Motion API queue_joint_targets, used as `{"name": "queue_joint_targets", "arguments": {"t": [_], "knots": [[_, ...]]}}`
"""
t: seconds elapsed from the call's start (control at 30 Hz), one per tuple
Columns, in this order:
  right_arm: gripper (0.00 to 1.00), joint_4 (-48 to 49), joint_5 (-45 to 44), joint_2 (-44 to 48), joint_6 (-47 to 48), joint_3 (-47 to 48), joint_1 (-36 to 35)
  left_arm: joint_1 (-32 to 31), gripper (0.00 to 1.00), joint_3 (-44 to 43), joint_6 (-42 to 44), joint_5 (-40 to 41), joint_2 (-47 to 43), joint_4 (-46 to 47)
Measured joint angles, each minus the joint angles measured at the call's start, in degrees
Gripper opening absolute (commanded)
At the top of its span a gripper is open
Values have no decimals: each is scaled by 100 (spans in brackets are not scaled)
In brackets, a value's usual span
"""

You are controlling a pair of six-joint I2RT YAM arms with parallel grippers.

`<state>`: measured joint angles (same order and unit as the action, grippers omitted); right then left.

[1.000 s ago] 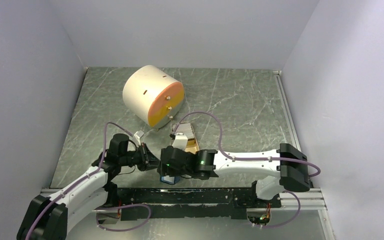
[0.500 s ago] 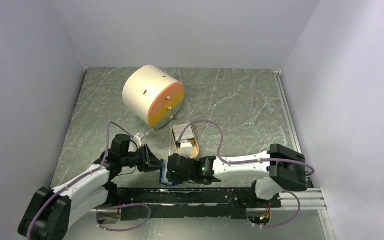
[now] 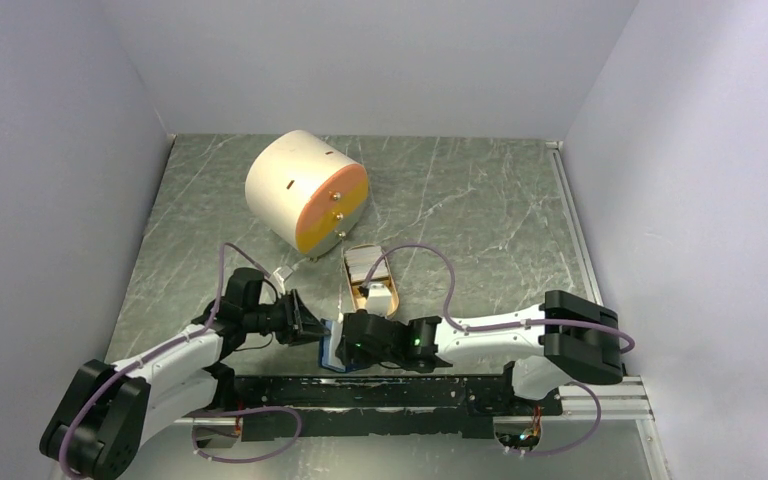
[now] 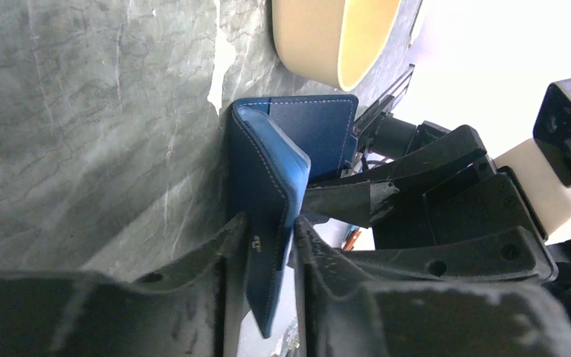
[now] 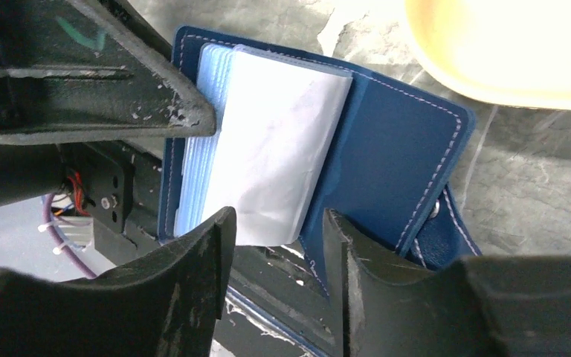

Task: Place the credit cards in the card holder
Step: Open the card holder at the center of the board.

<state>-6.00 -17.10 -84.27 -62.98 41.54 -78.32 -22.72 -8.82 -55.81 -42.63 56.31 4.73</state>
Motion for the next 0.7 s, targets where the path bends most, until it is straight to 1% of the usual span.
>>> {"name": "queue_joint_targets", "arguments": {"t": [0.13, 0.2, 0.37, 0.7], "knots": [[58, 249, 96, 107, 2, -122, 0, 0, 13, 0, 35, -4, -20, -7], [59, 350, 125, 114, 2, -116, 4, -4, 9, 0, 50, -2, -105, -28], [59, 501, 144, 111, 7, -105, 11, -13, 9, 0, 57, 0, -348, -55], [56, 439, 66, 44, 24, 4, 114, -28, 9, -2, 87, -2, -238, -114]]}}
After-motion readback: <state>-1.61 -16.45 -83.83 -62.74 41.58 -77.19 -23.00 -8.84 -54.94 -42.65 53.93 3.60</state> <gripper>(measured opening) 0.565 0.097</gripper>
